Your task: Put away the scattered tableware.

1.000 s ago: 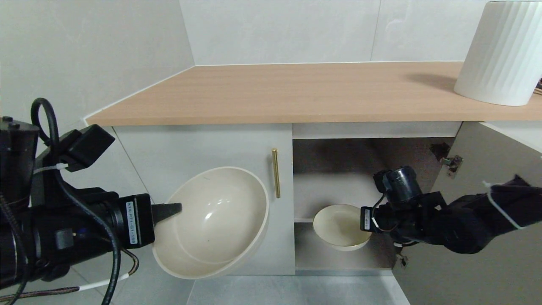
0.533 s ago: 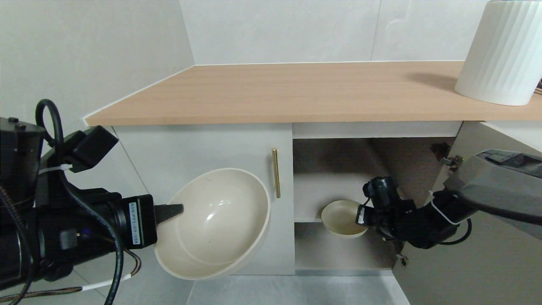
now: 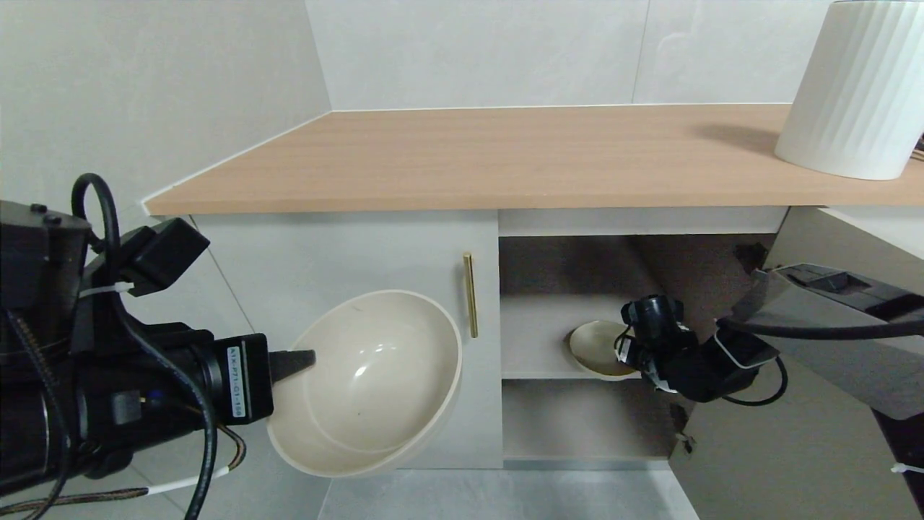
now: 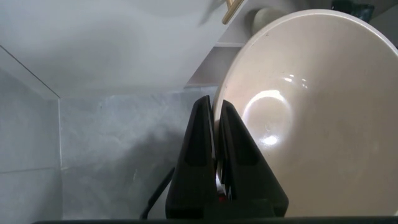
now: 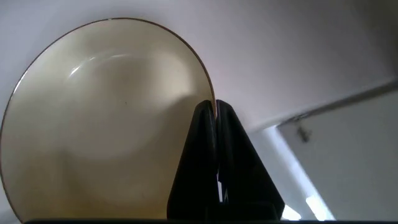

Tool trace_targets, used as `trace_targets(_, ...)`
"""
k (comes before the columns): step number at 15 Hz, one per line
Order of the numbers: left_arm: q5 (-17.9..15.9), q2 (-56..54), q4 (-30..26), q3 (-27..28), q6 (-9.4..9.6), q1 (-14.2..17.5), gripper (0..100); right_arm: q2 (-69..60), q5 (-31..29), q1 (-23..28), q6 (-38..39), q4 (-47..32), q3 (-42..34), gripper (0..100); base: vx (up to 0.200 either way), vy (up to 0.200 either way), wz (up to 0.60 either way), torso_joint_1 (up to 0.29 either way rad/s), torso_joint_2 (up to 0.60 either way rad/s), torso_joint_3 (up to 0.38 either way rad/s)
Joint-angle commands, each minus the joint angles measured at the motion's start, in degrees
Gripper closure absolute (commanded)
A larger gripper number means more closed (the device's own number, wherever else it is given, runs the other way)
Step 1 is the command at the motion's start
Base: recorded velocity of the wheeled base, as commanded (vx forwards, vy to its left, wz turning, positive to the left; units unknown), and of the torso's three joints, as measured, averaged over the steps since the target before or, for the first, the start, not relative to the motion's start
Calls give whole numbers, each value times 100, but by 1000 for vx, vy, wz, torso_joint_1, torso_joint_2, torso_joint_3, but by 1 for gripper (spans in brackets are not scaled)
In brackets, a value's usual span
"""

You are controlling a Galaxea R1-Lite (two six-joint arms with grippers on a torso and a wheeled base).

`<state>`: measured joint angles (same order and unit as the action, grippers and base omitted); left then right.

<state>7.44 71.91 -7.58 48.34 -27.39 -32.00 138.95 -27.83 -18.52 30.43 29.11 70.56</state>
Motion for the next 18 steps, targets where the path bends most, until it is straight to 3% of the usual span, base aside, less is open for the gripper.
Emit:
trace_targets(1, 3, 69, 2, -8, -3, 1, 100, 185, -38, 24, -2, -2, 213, 100, 0, 0, 0, 0, 0, 0)
trace_targets(10, 3, 112, 2, -17, -3, 1, 100, 396, -346, 24, 130, -2, 740, 100, 0, 0, 0, 0, 0, 0)
trace_targets(11, 3, 112, 2, -17, -3, 1, 100, 423, -355, 24, 130, -11, 758, 0, 0, 0, 0, 0, 0, 0)
trace_targets(16, 3, 139, 2, -17, -3, 1, 100, 300, -355, 15, 174, -2, 731, 0, 0, 0, 0, 0, 0, 0)
trace_targets(18, 3, 218, 11, -8, 50, -8, 100, -245, -346, -47, 306, -11, 283, 0, 0, 0, 0, 0, 0, 0)
